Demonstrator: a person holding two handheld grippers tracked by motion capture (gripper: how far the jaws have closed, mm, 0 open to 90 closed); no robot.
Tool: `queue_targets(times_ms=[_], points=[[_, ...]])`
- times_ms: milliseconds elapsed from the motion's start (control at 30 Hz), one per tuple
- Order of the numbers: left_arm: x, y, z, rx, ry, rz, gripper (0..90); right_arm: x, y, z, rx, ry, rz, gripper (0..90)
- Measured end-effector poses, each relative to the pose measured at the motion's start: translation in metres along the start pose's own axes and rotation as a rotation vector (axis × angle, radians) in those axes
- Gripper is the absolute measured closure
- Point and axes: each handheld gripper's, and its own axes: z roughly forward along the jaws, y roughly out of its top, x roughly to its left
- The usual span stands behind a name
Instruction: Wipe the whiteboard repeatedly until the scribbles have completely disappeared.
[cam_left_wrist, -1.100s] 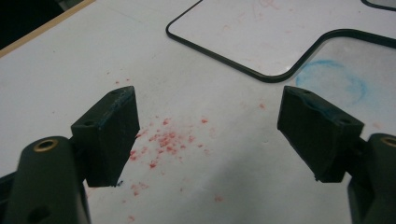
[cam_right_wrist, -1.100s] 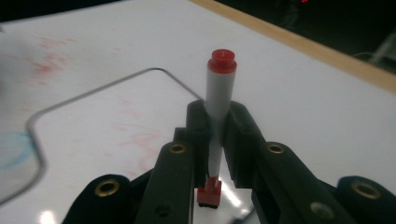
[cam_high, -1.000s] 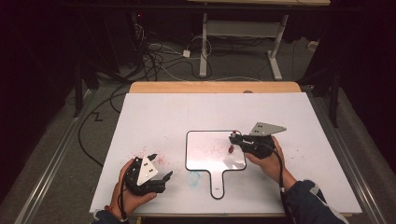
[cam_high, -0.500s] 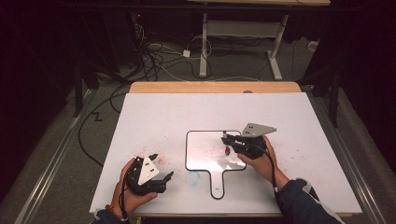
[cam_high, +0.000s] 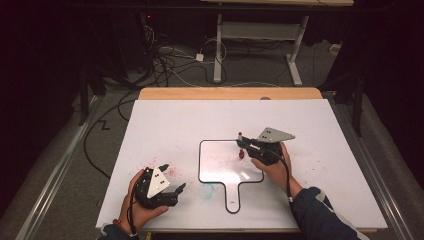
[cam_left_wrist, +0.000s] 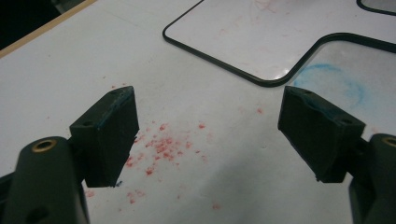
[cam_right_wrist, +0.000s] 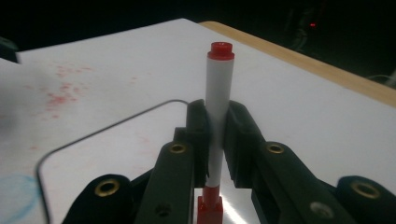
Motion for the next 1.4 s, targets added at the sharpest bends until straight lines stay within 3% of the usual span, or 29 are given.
queue_targets(times_ms=[100,167,267,367,433,600,700,800,867,967,1100,1200,1333,1400], points=[[0.000,-0.001,-0.001,0.001,-0.001,-0.001,19.6,0.007,-0.002,0.001,0.003,0.026,-0.020,81.8],[0.000,-0.001,-0.002,-0.002,0.000,-0.001,19.6,0.002,-0.003,-0.002,0.007,0.000,-0.039,81.8],[0.000,-0.001,-0.003,-0.005,0.000,-0.002,19.6,-0.015,-0.007,-0.009,0.004,-0.084,-0.039,81.8],[-0.001,-0.001,-0.002,-0.002,-0.001,0.003,19.6,-0.021,-0.010,-0.013,-0.002,-0.102,-0.008,81.8],[-0.001,0.000,-0.001,0.001,-0.002,0.008,19.6,-0.014,-0.010,-0.012,-0.006,-0.082,-0.023,81.8],[-0.002,0.000,0.000,0.004,-0.006,0.012,19.6,0.011,-0.008,-0.005,-0.027,0.047,-0.037,81.8],[-0.002,0.000,-0.001,0.005,-0.006,0.014,19.6,0.023,-0.007,-0.003,-0.028,0.082,-0.069,81.8],[-0.002,-0.001,-0.002,0.004,-0.005,0.014,19.6,0.018,-0.007,-0.005,-0.024,0.048,-0.094,81.8],[-0.002,-0.001,-0.002,0.002,-0.005,0.012,19.6,0.007,-0.009,-0.008,-0.021,-0.009,-0.085,81.8],[-0.002,-0.001,-0.002,0.009,-0.008,0.018,19.6,-0.007,-0.011,-0.013,-0.008,-0.093,-0.111,81.8],[-0.002,0.000,0.000,0.012,-0.009,0.022,19.6,-0.014,-0.013,-0.016,-0.014,-0.111,-0.083,81.8],[-0.002,0.000,-0.001,0.009,-0.010,0.021,19.6,-0.005,-0.013,-0.014,-0.025,-0.054,-0.058,81.8],[-0.003,0.000,-0.001,0.008,-0.012,0.024,19.6,0.015,-0.012,-0.009,-0.044,0.046,-0.058,81.7],[-0.003,0.000,-0.001,0.010,-0.012,0.022,19.6,0.022,-0.011,-0.008,-0.043,0.066,-0.075,81.7]])
